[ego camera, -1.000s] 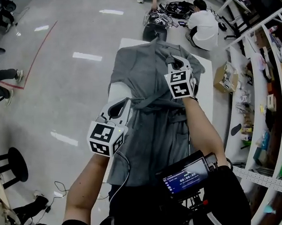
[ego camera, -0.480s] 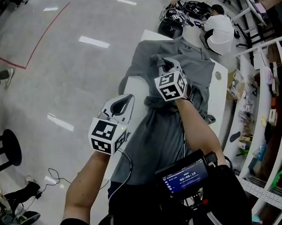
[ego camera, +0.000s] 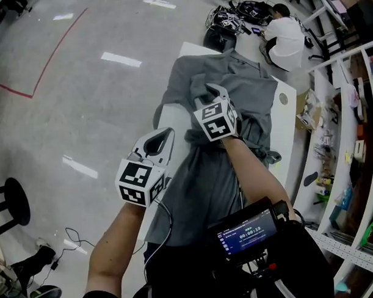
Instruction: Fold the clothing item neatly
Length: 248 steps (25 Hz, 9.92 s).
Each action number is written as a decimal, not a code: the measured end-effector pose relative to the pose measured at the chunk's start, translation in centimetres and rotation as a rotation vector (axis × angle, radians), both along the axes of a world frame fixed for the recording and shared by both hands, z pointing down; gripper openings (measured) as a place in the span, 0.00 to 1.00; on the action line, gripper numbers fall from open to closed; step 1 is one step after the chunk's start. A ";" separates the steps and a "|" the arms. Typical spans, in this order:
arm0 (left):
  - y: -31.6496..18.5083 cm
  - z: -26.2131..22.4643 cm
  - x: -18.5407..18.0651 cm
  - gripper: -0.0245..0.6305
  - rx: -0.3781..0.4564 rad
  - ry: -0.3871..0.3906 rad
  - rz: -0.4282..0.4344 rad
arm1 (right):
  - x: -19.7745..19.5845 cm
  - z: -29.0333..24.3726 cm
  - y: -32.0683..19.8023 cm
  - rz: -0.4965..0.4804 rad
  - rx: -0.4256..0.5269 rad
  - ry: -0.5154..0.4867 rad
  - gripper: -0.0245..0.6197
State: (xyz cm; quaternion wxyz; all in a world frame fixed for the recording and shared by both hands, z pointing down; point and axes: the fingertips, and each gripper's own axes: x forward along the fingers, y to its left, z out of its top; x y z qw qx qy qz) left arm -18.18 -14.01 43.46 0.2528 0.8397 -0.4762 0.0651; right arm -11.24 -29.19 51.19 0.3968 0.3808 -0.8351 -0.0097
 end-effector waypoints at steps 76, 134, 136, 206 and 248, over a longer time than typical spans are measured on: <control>-4.1 31.8 -8.0 0.33 -0.665 1.079 -0.278 | -1.7 -14.1 10.0 0.319 0.352 -0.566 0.05; -17.6 26.5 -14.9 0.04 -0.326 0.788 -0.258 | -3.6 -14.3 6.0 0.220 0.290 -0.537 0.05; -18.1 23.9 -15.3 0.04 -0.284 0.719 -0.236 | -3.1 -15.3 6.4 0.226 0.303 -0.548 0.05; -2.7 -6.4 18.5 0.45 0.080 -0.113 0.445 | 38.0 -16.6 22.3 0.498 0.260 -0.708 0.05; 42.7 22.2 -1.6 0.68 -0.362 -0.074 0.356 | 34.6 11.1 61.2 0.264 -0.578 -0.703 0.50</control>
